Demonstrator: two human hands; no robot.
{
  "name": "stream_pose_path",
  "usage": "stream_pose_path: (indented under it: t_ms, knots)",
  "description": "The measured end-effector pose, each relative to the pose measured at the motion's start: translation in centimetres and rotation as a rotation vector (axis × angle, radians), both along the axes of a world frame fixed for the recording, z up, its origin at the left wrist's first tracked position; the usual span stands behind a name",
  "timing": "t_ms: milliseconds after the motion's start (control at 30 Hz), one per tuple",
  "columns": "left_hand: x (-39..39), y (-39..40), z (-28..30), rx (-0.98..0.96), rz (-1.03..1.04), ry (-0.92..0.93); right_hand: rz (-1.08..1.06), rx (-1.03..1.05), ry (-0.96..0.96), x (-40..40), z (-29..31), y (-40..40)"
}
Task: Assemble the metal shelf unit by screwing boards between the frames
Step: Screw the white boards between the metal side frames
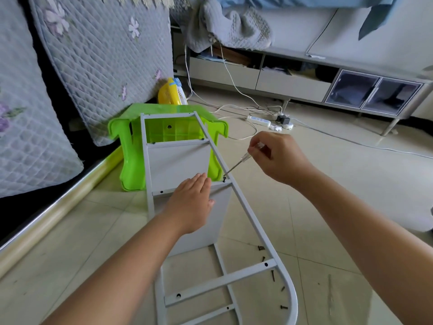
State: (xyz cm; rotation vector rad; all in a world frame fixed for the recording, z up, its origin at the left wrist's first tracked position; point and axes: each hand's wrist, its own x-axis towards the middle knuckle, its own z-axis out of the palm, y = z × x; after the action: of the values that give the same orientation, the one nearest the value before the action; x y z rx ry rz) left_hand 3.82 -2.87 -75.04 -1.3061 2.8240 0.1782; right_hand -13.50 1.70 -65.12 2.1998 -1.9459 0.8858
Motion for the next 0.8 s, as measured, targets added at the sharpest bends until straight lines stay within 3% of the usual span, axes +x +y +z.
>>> stream_pose_path:
  t_ms: [533, 800]
  knots:
    - [0.0, 0.2, 0.1, 0.022, 0.001, 0.024, -0.009, 0.072, 0.027, 0.0, 0.3, -0.5]
    - [0.0, 0.2, 0.1, 0.011, 0.005, 0.021, 0.065, 0.147, 0.179, 0.5, 1.6, -0.8]
